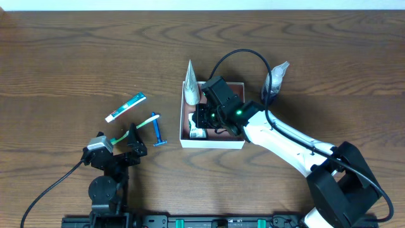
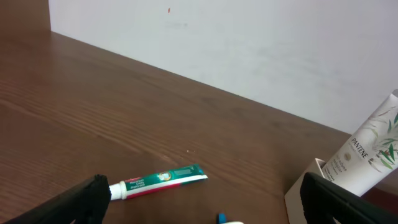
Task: Pack container
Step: 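Carry the bar soap into the box and release it near the front, then move the right gripper to the blue foam soap bottle and grasp it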
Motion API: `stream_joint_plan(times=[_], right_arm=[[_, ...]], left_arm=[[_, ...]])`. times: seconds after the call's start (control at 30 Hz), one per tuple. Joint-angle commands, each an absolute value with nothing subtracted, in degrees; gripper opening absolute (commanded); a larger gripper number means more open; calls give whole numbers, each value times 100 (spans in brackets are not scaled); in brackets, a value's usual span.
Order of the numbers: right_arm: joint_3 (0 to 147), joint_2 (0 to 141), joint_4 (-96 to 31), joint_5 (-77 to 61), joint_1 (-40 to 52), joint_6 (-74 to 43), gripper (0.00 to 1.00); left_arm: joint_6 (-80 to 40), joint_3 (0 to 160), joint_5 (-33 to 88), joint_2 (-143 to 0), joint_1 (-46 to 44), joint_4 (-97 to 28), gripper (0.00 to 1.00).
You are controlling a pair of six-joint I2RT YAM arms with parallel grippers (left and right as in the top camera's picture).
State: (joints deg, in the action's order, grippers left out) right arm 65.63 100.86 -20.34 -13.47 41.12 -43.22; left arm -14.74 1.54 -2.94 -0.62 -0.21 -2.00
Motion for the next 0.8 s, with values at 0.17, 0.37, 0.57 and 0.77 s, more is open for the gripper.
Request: stream_joint_plan(times=[0.17,0.37,0.57,0.77], right_arm=[[6683,9574,-2344,-1284,4101,-3879,25],[7028,8270,-4189,257,3559,-3586,42],[7113,7459,-4731,1531,2598,-3354,49],[7113,7754,-4226,1671,1758,-3201,57]], left_arm=[[-1398,23,-344,-38,-1,-397,98],[-1398,23,-344,-38,-1,-397,98],[-1398,23,-344,-38,-1,-397,98],[-1398,23,-344,-38,-1,-397,98]])
